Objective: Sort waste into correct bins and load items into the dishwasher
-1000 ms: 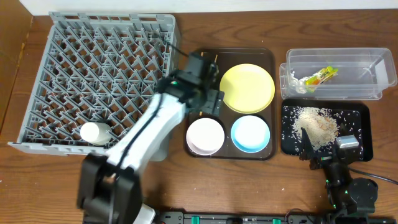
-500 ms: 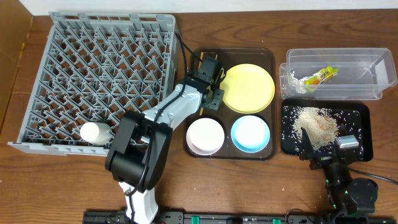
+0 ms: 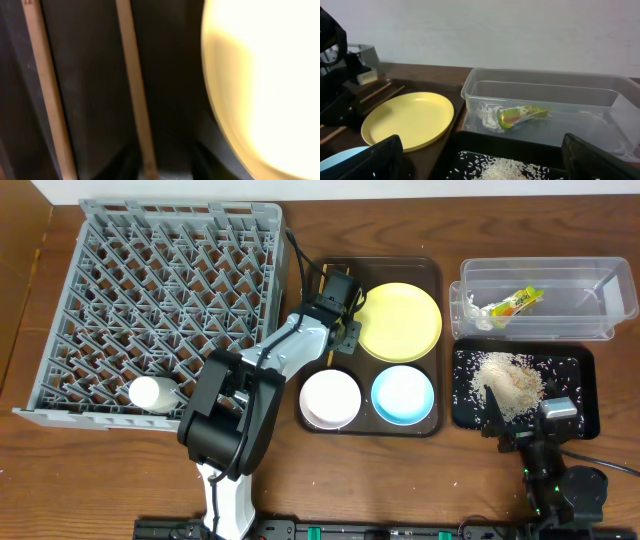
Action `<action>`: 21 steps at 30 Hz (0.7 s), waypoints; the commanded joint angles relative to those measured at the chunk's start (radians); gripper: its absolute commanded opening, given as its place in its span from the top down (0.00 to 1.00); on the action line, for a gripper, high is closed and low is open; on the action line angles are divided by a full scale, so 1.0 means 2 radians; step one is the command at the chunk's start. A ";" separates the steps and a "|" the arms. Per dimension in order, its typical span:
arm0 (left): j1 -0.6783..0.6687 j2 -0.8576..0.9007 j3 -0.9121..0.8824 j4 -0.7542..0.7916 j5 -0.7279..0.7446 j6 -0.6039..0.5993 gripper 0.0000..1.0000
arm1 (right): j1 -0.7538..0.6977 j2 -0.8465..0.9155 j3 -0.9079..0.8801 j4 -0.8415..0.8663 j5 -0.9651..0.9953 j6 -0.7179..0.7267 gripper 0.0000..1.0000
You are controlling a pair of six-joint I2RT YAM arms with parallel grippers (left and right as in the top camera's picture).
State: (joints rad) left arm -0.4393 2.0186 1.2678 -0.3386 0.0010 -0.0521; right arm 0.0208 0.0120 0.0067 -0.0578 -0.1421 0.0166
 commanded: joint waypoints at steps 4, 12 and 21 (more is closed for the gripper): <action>0.004 0.017 -0.006 -0.024 -0.010 0.008 0.89 | -0.004 -0.003 -0.001 -0.002 -0.002 -0.003 0.01; 0.010 -0.068 0.007 -0.059 -0.010 0.003 0.92 | -0.004 -0.003 -0.001 -0.002 -0.002 -0.003 0.01; 0.056 -0.206 0.010 -0.106 -0.015 0.003 0.92 | -0.004 -0.003 -0.001 -0.002 -0.002 -0.003 0.01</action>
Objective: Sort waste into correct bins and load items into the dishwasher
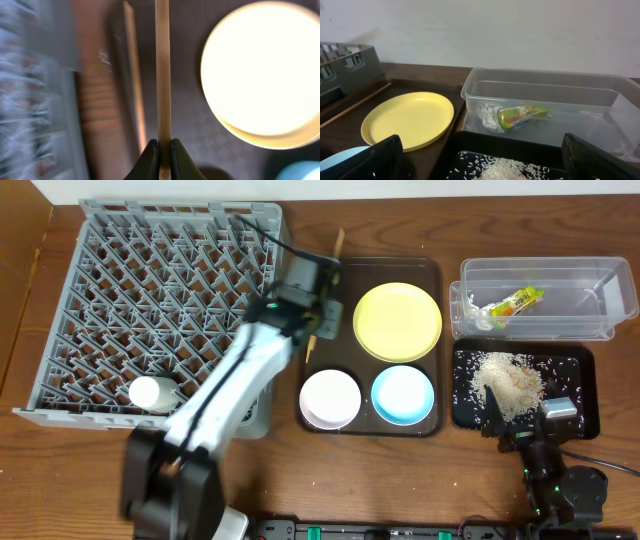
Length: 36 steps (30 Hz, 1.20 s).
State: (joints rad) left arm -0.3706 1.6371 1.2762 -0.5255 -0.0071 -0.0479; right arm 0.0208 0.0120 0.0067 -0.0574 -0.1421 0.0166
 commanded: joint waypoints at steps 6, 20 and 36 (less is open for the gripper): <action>0.089 -0.011 -0.004 -0.048 -0.047 0.001 0.91 | -0.004 -0.003 -0.001 -0.002 -0.002 -0.003 0.01; 0.123 0.005 -0.005 -0.064 -0.036 0.076 0.58 | -0.004 -0.003 -0.001 -0.002 -0.002 -0.003 0.01; 0.009 0.045 0.001 0.018 0.036 0.071 0.49 | -0.004 -0.003 -0.001 -0.002 -0.002 -0.003 0.01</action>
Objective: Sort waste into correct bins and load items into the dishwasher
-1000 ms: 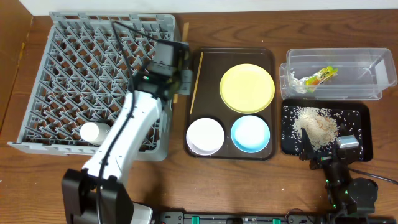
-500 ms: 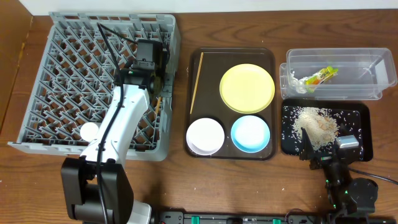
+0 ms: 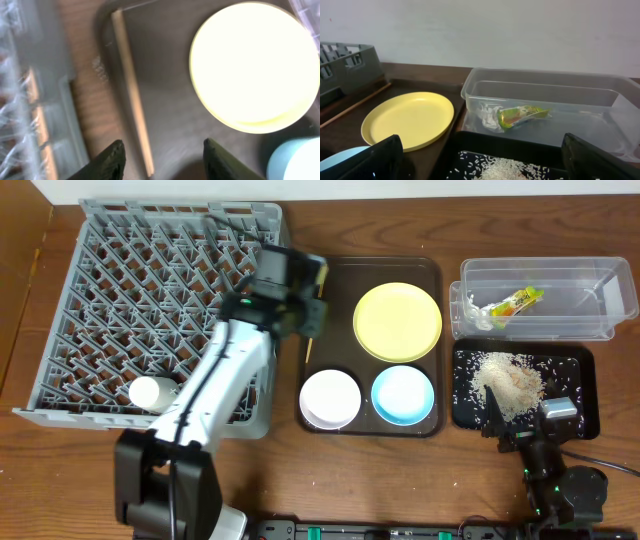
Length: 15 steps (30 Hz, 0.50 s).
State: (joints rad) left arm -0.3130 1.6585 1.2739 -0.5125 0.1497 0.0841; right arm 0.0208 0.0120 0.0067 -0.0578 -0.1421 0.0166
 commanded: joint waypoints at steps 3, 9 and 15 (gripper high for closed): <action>-0.031 0.071 0.002 0.040 -0.076 0.005 0.49 | -0.004 -0.003 -0.001 -0.002 -0.002 -0.003 0.01; -0.031 0.138 0.002 0.095 -0.095 0.004 0.49 | -0.004 -0.003 -0.001 -0.002 -0.002 -0.003 0.01; -0.030 0.175 0.002 0.120 -0.136 0.005 0.49 | -0.004 -0.003 -0.001 -0.002 -0.002 -0.003 0.01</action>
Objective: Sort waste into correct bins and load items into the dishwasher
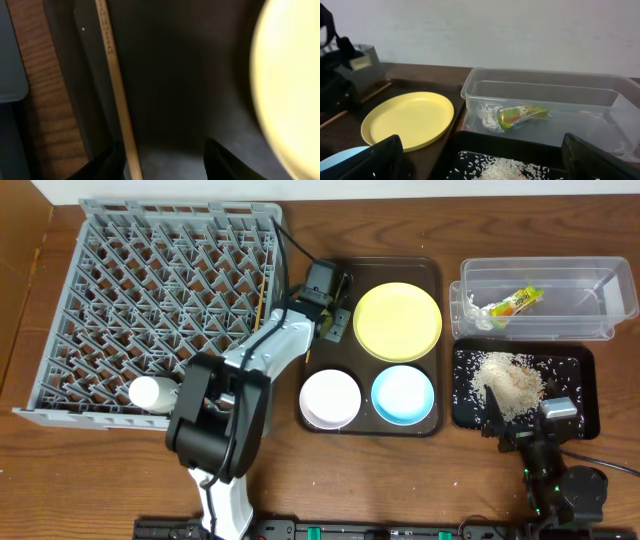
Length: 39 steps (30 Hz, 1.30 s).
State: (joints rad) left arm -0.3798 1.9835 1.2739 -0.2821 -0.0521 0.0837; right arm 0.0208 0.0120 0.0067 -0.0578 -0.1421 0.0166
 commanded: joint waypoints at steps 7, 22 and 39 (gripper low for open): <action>0.008 0.040 0.002 0.014 -0.035 0.005 0.49 | -0.004 -0.003 -0.001 -0.002 -0.002 -0.003 0.01; 0.008 0.050 0.002 -0.015 0.151 -0.029 0.57 | -0.004 -0.003 -0.001 -0.002 -0.002 -0.003 0.01; 0.008 -0.044 0.007 -0.068 0.027 -0.028 0.89 | -0.004 -0.003 -0.001 -0.002 -0.002 -0.003 0.01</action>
State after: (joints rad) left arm -0.3645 1.9938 1.2869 -0.4061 0.1219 0.0265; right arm 0.0208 0.0120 0.0067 -0.0574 -0.1421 0.0166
